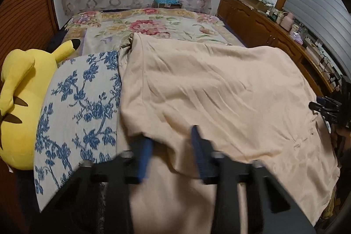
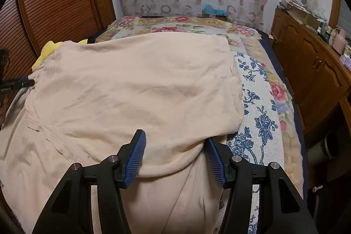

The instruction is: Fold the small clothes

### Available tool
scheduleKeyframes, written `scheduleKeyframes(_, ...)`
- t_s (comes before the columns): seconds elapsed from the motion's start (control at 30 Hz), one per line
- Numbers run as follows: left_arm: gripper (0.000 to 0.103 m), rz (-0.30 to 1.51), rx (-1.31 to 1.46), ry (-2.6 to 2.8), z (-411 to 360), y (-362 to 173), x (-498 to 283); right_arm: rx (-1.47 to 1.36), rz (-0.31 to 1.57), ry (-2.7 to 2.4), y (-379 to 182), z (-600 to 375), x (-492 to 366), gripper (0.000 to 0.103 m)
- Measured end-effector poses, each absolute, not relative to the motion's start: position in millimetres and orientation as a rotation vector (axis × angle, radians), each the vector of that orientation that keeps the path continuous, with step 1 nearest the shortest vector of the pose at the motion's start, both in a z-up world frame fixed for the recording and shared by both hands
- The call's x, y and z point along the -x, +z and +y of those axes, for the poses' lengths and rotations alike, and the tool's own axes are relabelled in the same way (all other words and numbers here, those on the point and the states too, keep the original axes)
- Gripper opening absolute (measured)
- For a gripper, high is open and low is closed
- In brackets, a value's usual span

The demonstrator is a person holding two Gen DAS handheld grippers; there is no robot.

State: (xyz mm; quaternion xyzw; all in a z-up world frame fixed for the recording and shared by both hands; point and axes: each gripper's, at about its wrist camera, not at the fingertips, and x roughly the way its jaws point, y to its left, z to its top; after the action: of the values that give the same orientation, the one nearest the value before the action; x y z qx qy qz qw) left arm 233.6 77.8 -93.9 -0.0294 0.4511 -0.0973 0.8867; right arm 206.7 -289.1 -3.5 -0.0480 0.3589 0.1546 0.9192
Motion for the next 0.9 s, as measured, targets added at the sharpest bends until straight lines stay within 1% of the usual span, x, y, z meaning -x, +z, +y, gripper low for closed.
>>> scheduleKeyframes(0.03,0.013,0.946,0.054,-0.192,77.3,-95.3,-236.0,0.099,0.737,0.312,-3.4,-288.7,-205.9,0.053)
scheduleKeyframes(0.07,0.005,0.948,0.049,-0.186,77.7,-95.9,-237.3,0.091,0.735,0.300,-1.4,-290.3,-205.5,0.030)
scheduleKeyframes(0.1,0.005,0.948,0.039,-0.179,77.8,-95.9,-238.0,0.075,0.746,0.303,0.4,-290.4,-206.5,0.019)
scheduleKeyframes(0.13,0.003,0.940,0.035,-0.174,78.0,-94.7,-237.2,0.076,0.748,0.309,3.4,-289.0,-207.0,0.018)
scheduleKeyframes(0.17,0.003,0.926,0.038,-0.173,78.9,-91.7,-235.3,0.096,0.730,0.321,8.8,-287.2,-206.0,0.008)
scheduleKeyframes(0.2,0.003,0.904,0.047,-0.171,79.7,-86.2,-232.9,0.113,0.709,0.330,14.1,-285.1,-204.9,0.006)
scheduleKeyframes(0.4,0.002,0.777,0.061,-0.184,85.7,-49.5,-204.4,0.115,0.635,0.365,42.0,-285.7,-191.5,0.003)
scheduleKeyframes(0.6,0.002,0.694,0.077,-0.207,90.0,-16.4,-167.7,0.102,0.558,0.389,60.6,-296.0,-152.7,0.003)
scheduleKeyframes(0.73,0.002,0.649,0.074,-0.227,88.4,-5.0,-132.1,0.100,0.531,0.395,61.4,-312.2,-117.7,0.003)
scheduleKeyframes(0.9,0.002,0.622,0.077,-0.240,85.5,-4.0,-94.5,0.101,0.513,0.409,59.1,-328.2,-77.9,0.003)
